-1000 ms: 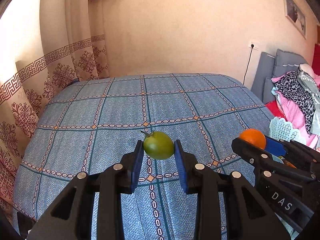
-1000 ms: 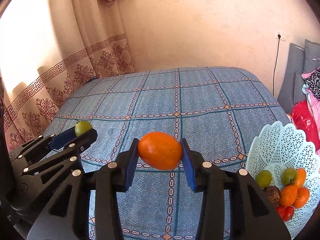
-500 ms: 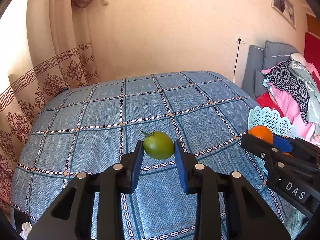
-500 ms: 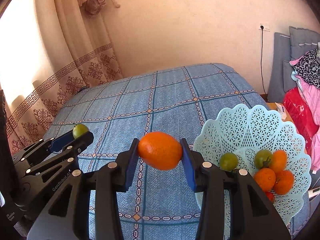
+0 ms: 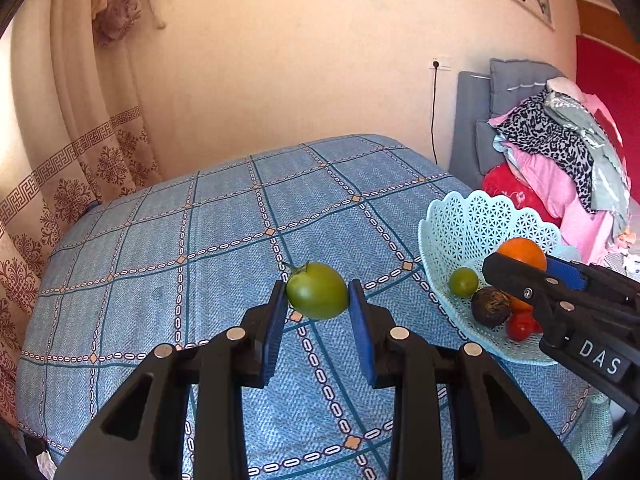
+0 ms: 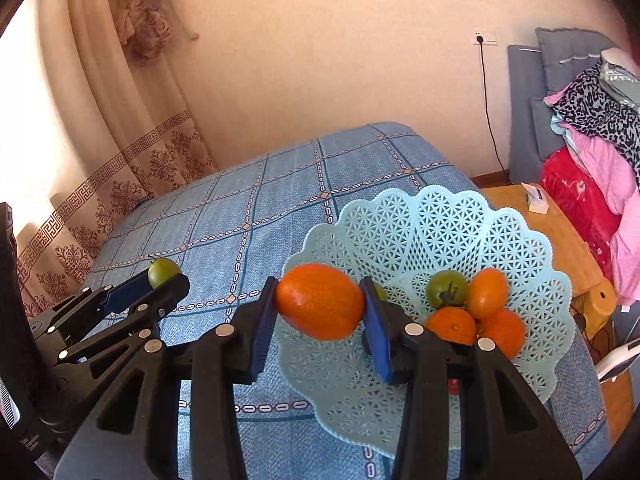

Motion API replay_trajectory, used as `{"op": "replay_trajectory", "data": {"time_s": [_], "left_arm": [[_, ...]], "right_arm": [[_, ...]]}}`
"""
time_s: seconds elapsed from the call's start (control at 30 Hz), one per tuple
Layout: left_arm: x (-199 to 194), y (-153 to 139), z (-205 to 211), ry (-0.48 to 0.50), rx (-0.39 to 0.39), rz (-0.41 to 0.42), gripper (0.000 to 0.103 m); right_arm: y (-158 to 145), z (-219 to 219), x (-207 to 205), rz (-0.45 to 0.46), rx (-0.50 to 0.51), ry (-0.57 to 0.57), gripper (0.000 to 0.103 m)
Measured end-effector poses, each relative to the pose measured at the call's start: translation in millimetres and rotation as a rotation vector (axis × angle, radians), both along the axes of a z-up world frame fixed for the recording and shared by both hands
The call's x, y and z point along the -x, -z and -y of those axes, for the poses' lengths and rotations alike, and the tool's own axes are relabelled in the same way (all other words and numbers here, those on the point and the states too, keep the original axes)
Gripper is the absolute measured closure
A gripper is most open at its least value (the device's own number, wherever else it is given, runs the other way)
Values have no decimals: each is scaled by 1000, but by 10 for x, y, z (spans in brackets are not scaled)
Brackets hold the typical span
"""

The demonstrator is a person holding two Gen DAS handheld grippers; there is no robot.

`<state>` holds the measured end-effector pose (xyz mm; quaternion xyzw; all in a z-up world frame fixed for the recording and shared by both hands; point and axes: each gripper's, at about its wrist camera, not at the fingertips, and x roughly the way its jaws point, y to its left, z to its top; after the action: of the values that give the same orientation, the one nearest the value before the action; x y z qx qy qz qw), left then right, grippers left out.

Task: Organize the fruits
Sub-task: 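Carry the green tomato in the left tool while the right tool carries the tangerine to the basket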

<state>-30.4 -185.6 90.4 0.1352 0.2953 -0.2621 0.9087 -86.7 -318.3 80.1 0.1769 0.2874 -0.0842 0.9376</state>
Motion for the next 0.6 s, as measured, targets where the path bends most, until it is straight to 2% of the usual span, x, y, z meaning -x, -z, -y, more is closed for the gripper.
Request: {"op": "replay_trajectory", "data": {"time_s": [0.3, 0.6], "left_arm": [[95, -105, 393, 71, -4, 38, 71], [95, -119, 801, 131, 2, 34, 71]], "right_arm": [[-124, 357, 193, 42, -4, 80, 61], [-176, 695, 281, 63, -10, 154, 61]]}}
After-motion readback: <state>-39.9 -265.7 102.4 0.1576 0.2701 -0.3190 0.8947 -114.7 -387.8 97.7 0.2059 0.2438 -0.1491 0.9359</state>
